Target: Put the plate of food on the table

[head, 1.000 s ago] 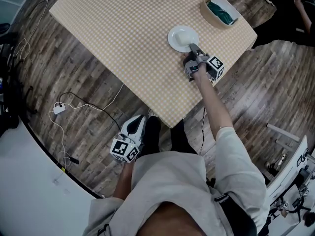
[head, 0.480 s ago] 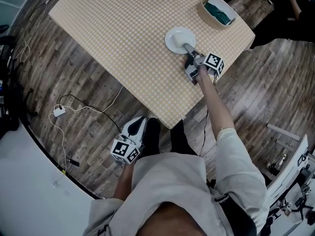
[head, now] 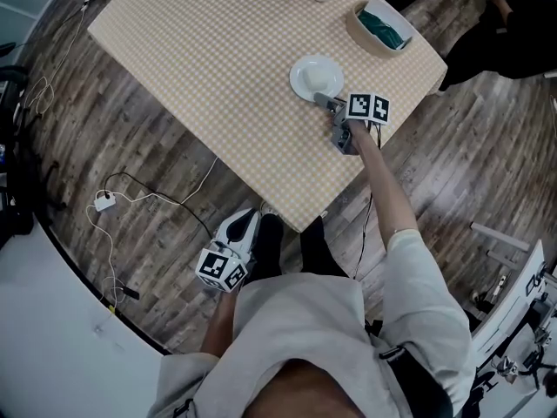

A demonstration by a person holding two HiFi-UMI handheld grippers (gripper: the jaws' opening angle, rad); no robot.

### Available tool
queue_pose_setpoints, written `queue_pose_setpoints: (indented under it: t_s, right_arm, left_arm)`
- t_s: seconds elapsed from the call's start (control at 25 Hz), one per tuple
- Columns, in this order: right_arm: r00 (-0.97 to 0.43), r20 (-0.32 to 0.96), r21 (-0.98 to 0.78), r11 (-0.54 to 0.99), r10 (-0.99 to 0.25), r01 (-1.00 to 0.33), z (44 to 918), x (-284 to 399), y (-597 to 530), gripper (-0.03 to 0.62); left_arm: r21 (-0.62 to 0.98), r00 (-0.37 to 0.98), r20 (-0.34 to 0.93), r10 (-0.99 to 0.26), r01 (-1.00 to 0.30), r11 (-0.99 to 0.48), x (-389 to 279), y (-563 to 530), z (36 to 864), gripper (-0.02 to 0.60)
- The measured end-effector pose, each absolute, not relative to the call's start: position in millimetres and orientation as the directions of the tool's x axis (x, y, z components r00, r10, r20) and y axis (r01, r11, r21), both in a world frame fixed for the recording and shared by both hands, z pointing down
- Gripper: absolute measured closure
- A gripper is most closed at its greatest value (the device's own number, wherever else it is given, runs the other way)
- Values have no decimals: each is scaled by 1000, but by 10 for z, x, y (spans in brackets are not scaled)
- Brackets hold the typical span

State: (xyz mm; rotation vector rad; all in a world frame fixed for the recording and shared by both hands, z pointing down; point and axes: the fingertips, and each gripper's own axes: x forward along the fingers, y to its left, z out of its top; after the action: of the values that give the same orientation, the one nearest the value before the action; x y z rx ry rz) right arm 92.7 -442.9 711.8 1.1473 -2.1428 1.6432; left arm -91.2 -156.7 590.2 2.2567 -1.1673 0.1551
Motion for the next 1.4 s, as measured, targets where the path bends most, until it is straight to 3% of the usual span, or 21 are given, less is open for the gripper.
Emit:
queue_pose_setpoints:
  t_s: [0.2, 0.44, 0.52, 0.92, 1.4]
  right_arm:
    - [-610, 708, -531, 300, -356, -792, 7179, 858, -4342, 365]
    - [-558, 768, -408, 430, -316, -806, 7186, 819, -4266, 362]
    - [-507, 795, -335, 457, -331, -824, 7206, 845, -4258, 395]
    - [-376, 839, -166, 474, -393, -865, 7253, 1054, -4231, 594]
    - [-403, 786, -156, 479, -469, -864, 7035, 1257, -3841, 595]
  left_arm:
    - [450, 610, 355, -709, -776, -442, -905, -1563, 5901, 572]
    - [454, 607, 349, -714, -776, -438, -937, -1531, 5878, 572]
    - [452, 606, 349, -715, -777, -438, -940, -1520, 5875, 572]
    - [446, 606, 345, -717, -778, -443, -911, -1567, 5834, 572]
    - [422, 644, 327, -692, -755, -503, -646, -1671, 5710, 572]
